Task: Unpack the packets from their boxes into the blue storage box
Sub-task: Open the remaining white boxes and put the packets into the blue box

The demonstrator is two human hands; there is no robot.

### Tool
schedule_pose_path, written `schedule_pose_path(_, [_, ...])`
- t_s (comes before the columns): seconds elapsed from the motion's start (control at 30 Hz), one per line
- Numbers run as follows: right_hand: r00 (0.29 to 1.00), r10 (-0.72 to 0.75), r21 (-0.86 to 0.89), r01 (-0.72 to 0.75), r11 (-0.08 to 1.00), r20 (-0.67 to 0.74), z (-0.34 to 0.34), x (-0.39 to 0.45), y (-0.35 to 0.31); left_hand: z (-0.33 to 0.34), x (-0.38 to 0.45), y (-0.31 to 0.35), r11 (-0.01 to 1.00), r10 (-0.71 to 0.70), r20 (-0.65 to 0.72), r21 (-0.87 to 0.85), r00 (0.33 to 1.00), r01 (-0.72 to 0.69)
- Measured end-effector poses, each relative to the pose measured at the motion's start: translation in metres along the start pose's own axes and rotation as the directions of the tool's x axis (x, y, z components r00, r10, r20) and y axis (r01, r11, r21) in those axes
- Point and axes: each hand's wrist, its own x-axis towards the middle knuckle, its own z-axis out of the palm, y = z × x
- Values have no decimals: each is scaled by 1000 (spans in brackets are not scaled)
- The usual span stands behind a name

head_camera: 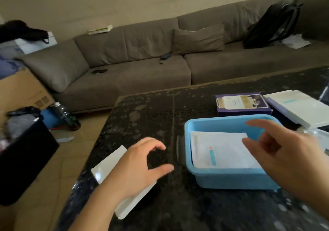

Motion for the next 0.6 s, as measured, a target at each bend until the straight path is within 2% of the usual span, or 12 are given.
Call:
schedule_pose_path(0.03, [995, -59, 80, 65, 995, -80, 1, -11, -10, 7, -16, -18, 994, 3, 29, 109, 1000, -6])
schedule_pose_path(0.1, [982, -134, 202, 159, 967, -130, 11, -31, -30, 21, -44, -52, 941, -12, 139, 337, 990, -36])
schedule_pose_path(0.17, [971, -212, 241, 234, 942, -114, 29, -45, -50, 29, -62, -74, 911, -51, 210, 410, 976, -41])
schedule_pose_path(0.23, [964, -266, 290, 260, 921, -20, 53, -56, -64, 32, -73, -86, 933, -18, 145, 359, 989, -36])
schedule_pose_path(0.33, [924, -330, 318, 259, 912, 194, 89, -65, -83, 30, -77, -96, 961, 18, -93, 275, 995, 8])
schedule_pose_path(0.43, [836, -420, 270, 339, 901, 354, 119, -67, -106, 15, -78, -103, 997, -43, -346, 46, 937, 63])
schedule_pose_path(0.5, [802, -465, 224, 408, 885, 375, 133, -63, -122, -1, -80, -98, 993, -93, -406, -110, 909, 53])
schedule_pose_path(0.6, [795, -491, 165, 464, 871, 356, 144, -52, -150, -16, -82, -94, 979, -112, -434, -201, 894, 26])
